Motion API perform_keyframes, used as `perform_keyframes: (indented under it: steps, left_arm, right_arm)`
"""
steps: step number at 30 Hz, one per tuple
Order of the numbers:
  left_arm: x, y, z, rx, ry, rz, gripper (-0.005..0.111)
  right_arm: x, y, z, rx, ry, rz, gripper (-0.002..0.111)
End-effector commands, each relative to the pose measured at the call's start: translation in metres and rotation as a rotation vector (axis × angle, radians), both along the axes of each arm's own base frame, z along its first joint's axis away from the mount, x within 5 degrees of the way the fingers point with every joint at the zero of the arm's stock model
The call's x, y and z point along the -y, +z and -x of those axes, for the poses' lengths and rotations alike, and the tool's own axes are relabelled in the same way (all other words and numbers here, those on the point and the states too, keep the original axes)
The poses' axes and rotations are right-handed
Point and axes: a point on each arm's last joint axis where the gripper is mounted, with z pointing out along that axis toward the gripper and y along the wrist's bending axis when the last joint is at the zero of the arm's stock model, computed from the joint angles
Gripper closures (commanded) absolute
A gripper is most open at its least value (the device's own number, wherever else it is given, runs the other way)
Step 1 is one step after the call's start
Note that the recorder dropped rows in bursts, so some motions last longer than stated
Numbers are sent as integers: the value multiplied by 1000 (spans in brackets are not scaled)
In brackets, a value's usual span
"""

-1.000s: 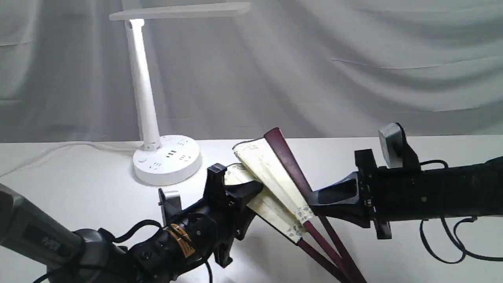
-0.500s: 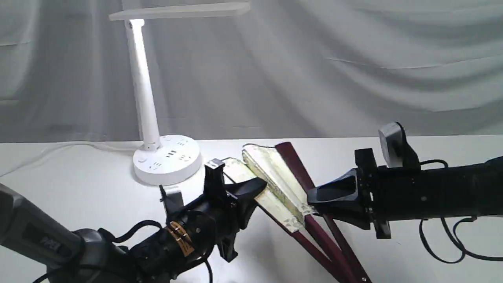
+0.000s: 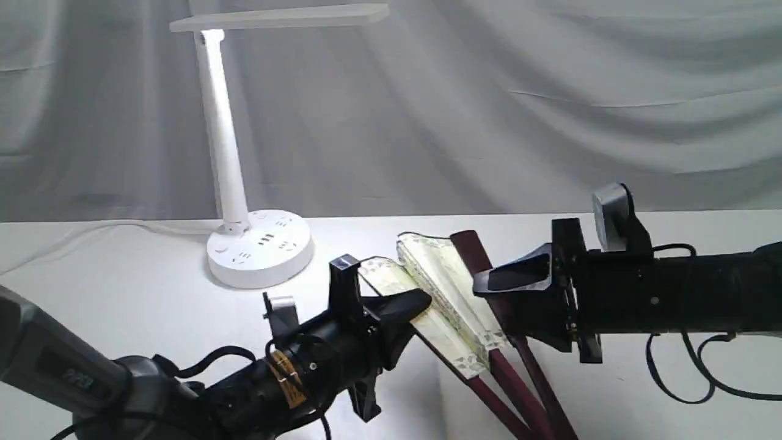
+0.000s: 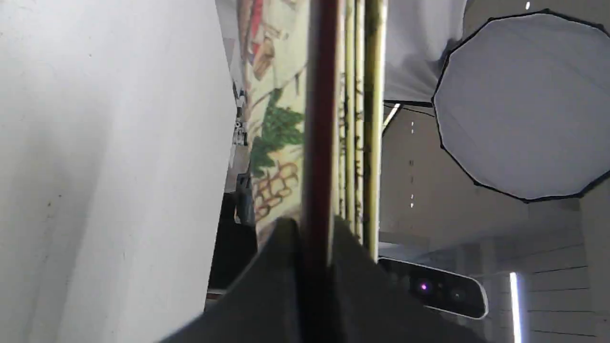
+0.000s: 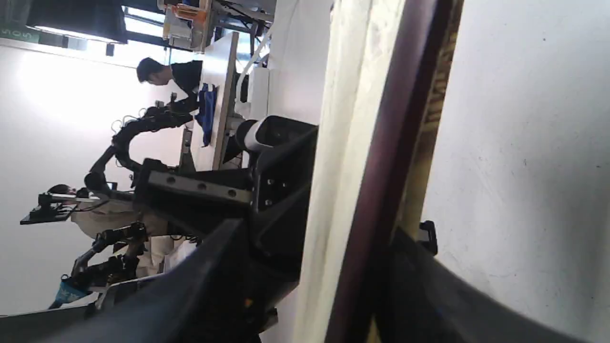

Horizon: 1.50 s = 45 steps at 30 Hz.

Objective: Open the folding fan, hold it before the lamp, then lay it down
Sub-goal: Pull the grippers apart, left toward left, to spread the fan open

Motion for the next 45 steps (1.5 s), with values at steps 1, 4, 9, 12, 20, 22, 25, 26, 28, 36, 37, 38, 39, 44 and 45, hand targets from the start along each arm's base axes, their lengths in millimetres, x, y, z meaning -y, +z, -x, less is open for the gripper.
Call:
perform_keyframes:
  steps: [1, 4, 9, 12, 20, 22, 25, 26, 28, 36, 37, 38, 39, 44, 45]
  left_arm:
    - [3, 2, 1, 10, -17, 20, 107]
    - [2, 3, 0, 5, 2, 27, 107]
    - [0, 3, -2, -2, 33, 39, 107]
    - [-1, 3, -4, -7, 58, 47, 107]
    - [-8, 4, -10, -18, 152, 72, 107]
    - [-10, 4, -11, -24, 182, 82, 107]
    - [-12, 4, -14, -31, 222, 95, 107]
    - [-13, 4, -14, -33, 234, 99, 107]
    - [-15, 4, -16, -38, 262, 108, 107]
    - [-22, 5, -20, -49, 354, 134, 107]
    - [-23, 5, -21, -48, 360, 134, 107]
    - [-24, 5, -21, -48, 373, 135, 107]
    - [-25, 5, -22, -44, 382, 131, 107]
    - [-29, 5, -24, -37, 450, 126, 107]
    - [-28, 7, -23, -30, 465, 124, 107]
  right_arm:
    - [1, -6, -4, -18, -24, -18, 68]
    - [1, -15, -6, -48, -44, -56, 72]
    - [2, -20, -11, -63, -92, -105, 88]
    - [2, -20, -12, -64, -104, -114, 100]
    - [2, -21, -12, -29, -95, -96, 108]
    - [3, -21, -12, -30, -98, -92, 108]
    - [4, -24, -14, -38, -119, -64, 108]
    - [4, -25, -14, -40, -124, -57, 108]
    - [5, -25, -14, -42, -130, -51, 108]
    - [36, -25, -15, -38, -213, -53, 108]
    - [42, -24, -15, -35, -222, -60, 108]
    - [47, -24, -14, -33, -233, -65, 108]
    - [51, -24, -14, -31, -242, -69, 108]
    - [72, -21, -11, -18, -282, -98, 108]
    - [76, -21, -10, -18, -293, -98, 108]
